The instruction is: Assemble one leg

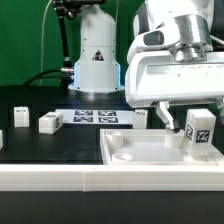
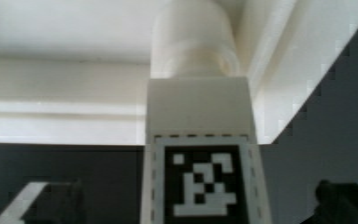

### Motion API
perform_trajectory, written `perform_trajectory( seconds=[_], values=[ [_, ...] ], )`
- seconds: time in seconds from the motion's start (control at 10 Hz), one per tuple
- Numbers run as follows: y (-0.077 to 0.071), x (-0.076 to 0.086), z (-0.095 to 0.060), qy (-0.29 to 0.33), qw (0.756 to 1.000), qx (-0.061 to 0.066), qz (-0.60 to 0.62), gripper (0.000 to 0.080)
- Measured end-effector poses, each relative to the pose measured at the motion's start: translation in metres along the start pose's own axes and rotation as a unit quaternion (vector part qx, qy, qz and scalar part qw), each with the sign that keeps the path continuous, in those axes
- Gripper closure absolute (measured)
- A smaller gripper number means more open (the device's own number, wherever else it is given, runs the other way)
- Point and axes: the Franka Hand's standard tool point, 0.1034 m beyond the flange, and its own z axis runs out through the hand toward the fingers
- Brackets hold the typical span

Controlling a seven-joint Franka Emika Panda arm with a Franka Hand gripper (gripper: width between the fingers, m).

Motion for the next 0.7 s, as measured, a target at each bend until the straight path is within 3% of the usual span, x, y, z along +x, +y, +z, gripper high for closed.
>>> perform_trajectory(
  seconds=[0.5,0.7],
  values=[
    [0.001,0.017,-0.013,-0.034,0.999,0.007,-0.007,0.0151],
    [0.000,0.013,-0.007,-0.115,0.993,0.019,-0.003,0.0151]
  ],
)
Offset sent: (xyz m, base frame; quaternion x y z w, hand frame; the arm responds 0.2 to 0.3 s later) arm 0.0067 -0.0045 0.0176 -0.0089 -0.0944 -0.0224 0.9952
